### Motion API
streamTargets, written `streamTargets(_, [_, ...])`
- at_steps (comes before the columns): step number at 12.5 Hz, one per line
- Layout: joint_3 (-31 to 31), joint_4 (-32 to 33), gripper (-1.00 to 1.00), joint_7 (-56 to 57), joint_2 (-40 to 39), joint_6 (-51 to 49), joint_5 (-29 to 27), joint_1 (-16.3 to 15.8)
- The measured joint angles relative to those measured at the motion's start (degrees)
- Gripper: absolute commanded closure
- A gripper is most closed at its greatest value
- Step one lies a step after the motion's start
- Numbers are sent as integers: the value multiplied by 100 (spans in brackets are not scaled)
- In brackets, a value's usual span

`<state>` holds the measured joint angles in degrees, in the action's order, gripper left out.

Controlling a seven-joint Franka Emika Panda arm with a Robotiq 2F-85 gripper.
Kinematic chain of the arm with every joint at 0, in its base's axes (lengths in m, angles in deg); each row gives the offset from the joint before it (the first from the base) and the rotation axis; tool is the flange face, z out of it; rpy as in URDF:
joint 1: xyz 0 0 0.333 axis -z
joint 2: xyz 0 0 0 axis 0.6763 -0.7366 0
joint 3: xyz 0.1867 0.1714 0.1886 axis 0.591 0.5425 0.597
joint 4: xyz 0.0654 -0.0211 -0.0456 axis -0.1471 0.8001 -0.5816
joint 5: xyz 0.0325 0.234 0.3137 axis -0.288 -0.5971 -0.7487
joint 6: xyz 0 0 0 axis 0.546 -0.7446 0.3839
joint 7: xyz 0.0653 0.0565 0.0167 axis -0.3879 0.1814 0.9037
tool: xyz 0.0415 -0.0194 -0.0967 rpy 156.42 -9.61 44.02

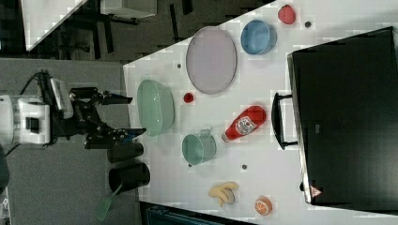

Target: Pick Ketchup from oven and place it on table.

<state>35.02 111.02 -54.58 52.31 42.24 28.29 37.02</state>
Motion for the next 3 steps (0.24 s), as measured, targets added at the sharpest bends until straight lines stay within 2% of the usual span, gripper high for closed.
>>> streamTargets(3, [-41, 39, -100, 0, -245, -117, -267, -223])
